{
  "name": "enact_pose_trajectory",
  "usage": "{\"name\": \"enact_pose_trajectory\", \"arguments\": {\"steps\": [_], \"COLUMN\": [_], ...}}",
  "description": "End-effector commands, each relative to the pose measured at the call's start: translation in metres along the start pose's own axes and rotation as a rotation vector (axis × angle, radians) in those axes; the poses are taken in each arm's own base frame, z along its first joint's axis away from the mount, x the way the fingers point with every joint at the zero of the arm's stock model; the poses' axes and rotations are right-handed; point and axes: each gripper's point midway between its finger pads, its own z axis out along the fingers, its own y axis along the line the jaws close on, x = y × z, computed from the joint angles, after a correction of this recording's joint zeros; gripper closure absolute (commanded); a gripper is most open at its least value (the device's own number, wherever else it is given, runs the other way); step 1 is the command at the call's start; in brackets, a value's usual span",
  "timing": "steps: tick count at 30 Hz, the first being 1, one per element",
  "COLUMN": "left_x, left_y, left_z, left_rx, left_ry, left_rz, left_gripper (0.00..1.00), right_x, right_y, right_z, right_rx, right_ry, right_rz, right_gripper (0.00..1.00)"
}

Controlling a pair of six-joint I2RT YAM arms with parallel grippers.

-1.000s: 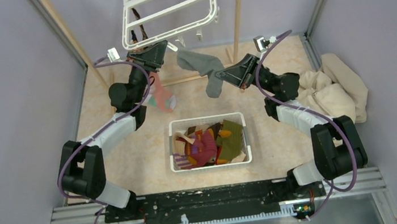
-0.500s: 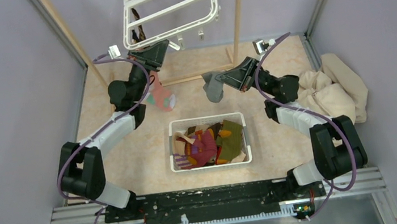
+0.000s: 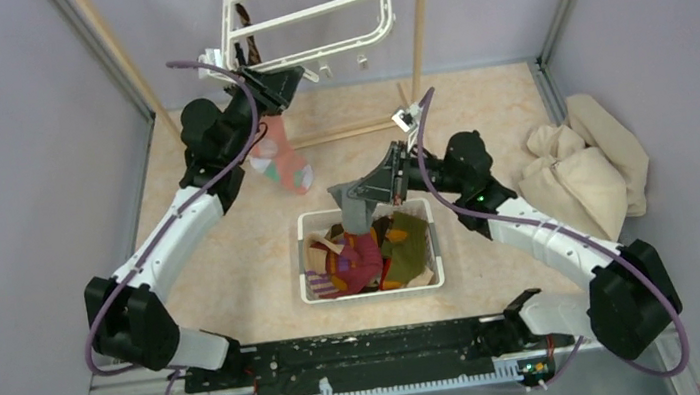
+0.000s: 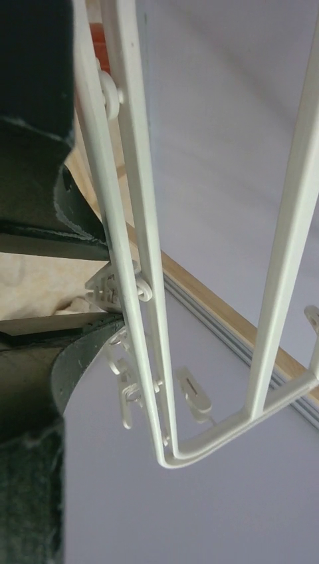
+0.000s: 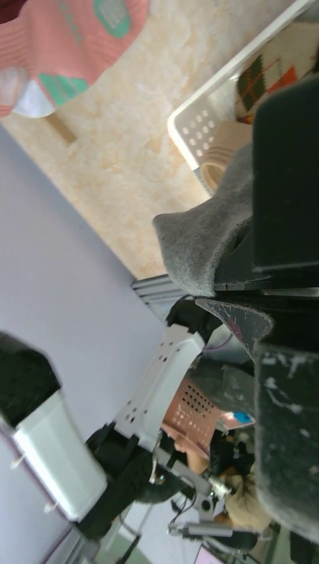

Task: Remove the socks clipped to the hanger
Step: Place the sock in the bin.

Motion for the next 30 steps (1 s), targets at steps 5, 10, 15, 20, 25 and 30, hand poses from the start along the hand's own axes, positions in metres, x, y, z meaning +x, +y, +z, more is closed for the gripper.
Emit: {"name": "enact_pose_trajectory", "arguments": {"steps": [5, 10, 15, 20, 25, 30], "left_x": [0.0, -0.004, -0.01, -0.007, -0.001, 0.004], "left_y": [0.019, 0.019, 0.011, 0.002, -0.003, -0.007], "left_z": [-0.015, -0.024, -0.032, -0.038, -0.051, -0.065], "left_rx": [-0.159, -0.181, -0.185, -0.169, -0.162, -0.163], "left_ry": [0.086, 0.091, 0.098, 0.146, 0.189, 0.224], "left_rz": [0.113, 0.146, 0.153, 0.137, 0.129, 0.13], "left_gripper": [0.53, 0.44, 0.38, 0.33, 0.32, 0.3], "right_x": [0.039, 0.069, 0.098, 0.116, 0.125, 0.135], "right_y": [-0.017, -0.027, -0.045, -0.068, -0.077, -0.082], "right_z": [-0.007, -0.01, -0.019, -0.033, -0.043, -0.052], "right_rx": [0.152, 0.204, 0.302, 0.441, 0.508, 0.563], "right_ry": [0.138, 0.24, 0.34, 0.403, 0.438, 0.494], "right_rz": [-0.047, -0.031, -0.015, -0.025, -0.026, -0.031], "right_gripper": [1.0, 1.0, 1.0, 0.96, 0.8, 0.62]}}
